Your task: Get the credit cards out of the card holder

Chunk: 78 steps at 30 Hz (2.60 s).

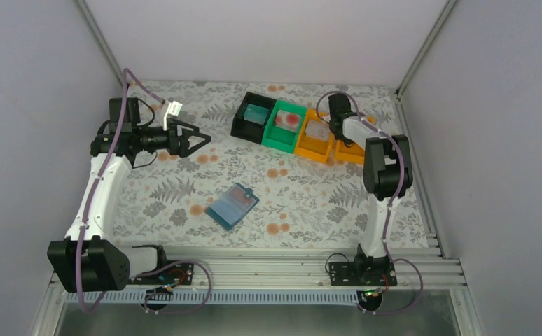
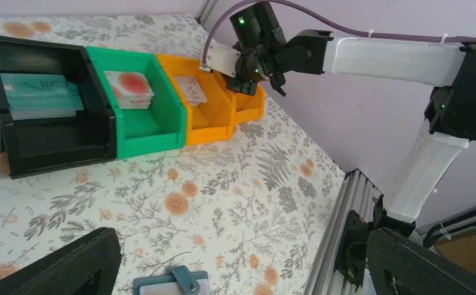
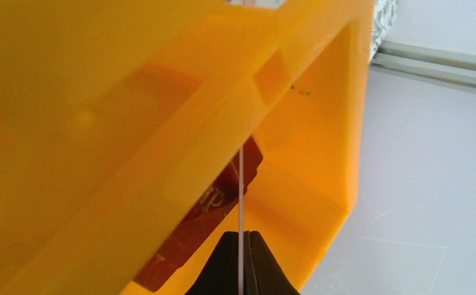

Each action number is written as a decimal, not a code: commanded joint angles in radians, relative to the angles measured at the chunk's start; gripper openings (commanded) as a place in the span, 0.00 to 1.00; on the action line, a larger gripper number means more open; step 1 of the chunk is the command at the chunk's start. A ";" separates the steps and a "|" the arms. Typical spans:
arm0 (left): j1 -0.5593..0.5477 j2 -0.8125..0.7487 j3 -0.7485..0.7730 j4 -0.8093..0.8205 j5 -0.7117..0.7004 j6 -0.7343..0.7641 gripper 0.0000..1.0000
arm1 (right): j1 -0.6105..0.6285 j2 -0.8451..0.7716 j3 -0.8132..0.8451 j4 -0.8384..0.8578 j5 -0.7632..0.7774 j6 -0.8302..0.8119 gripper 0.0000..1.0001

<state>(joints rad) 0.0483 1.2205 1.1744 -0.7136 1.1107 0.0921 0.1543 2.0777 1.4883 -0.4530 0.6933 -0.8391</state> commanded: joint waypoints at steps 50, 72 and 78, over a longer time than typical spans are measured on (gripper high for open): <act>0.015 -0.065 -0.692 0.565 -0.237 -0.436 1.00 | 0.068 -0.737 0.060 0.197 -1.289 0.882 0.99; -0.047 0.059 -0.762 0.608 -0.282 -0.486 1.00 | 0.632 -0.559 -0.378 0.193 -1.028 1.133 0.95; -0.082 0.110 -0.766 0.594 -0.303 -0.482 0.97 | 0.700 -0.326 -0.341 0.062 -0.947 1.166 0.76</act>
<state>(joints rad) -0.0196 1.3037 0.4187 -0.1284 0.8215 -0.3832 0.8230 1.6478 1.1336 -0.2684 -0.3454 0.2943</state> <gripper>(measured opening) 0.992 0.811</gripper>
